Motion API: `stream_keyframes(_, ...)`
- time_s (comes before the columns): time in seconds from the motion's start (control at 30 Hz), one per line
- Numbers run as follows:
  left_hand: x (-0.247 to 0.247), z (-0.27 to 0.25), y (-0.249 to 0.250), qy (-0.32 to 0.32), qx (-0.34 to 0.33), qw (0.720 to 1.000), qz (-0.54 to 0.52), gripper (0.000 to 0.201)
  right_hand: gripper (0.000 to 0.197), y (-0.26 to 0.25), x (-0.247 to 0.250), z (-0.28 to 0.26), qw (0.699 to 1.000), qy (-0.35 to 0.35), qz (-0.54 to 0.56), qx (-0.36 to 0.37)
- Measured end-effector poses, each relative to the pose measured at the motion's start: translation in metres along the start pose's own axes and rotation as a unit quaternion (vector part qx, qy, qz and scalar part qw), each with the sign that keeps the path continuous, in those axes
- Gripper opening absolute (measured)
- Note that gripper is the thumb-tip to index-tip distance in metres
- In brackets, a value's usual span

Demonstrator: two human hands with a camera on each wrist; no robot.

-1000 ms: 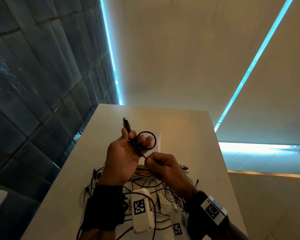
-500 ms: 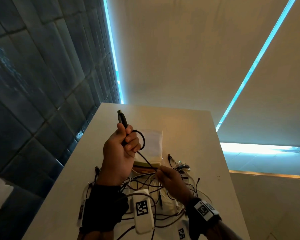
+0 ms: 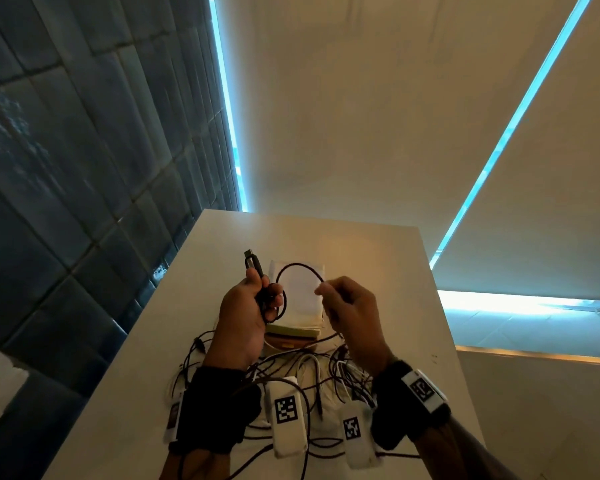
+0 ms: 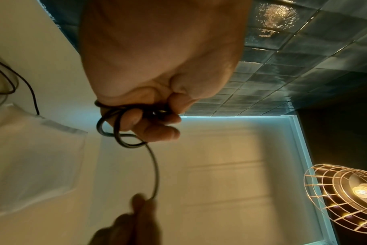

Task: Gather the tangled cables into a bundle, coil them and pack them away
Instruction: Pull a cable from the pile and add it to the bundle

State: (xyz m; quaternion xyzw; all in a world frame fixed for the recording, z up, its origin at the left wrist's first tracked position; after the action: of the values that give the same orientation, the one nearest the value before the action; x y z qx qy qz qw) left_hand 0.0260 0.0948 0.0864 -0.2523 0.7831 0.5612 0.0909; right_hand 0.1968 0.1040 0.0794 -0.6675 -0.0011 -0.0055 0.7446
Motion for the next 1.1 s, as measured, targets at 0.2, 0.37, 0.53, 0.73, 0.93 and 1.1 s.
stream_keyframes(0.2,-0.016,-0.010,0.006,-0.084,0.032,0.991,-0.102,0.039,0.017,-0.029,-0.029,-0.026,0.989,-0.148,0.004,0.017)
stream_keyframes(0.37,-0.027,-0.018,0.012,-0.131,0.001,0.981,-0.143,0.038,0.020,-0.004,-0.038,-0.040,0.980,-0.188,0.043,-0.050)
stream_keyframes(0.53,-0.025,-0.017,0.023,-0.138,-0.058,0.977,-0.152,0.035,0.023,0.045,-0.026,-0.033,0.987,-0.155,0.002,-0.052)
stream_keyframes(0.73,-0.020,-0.018,0.030,-0.149,-0.078,0.972,-0.163,0.035,0.025,0.092,-0.013,-0.034,0.988,-0.134,-0.037,-0.073)
stream_keyframes(0.93,-0.012,-0.022,0.036,-0.154,-0.077,0.970,-0.170,0.035,0.031,0.121,-0.005,-0.042,0.984,-0.120,-0.085,-0.103)
stream_keyframes(1.1,-0.007,-0.019,0.026,-0.119,-0.058,0.983,-0.130,0.032,0.027,0.118,0.002,-0.034,0.981,-0.058,-0.134,-0.124)
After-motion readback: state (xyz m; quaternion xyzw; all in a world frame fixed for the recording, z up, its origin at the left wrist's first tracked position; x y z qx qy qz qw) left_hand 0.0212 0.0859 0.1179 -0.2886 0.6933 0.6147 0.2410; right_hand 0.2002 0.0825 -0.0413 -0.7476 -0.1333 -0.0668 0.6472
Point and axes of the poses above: each hand's wrist, its own z-axis towards the middle knuckle, its own x-axis out of the back of the hand, y = z × x, the point moved 7 cm from there along z, towards the middle knuckle, and after that the axes turned 1 degree about -z, right-handed, at the moved point
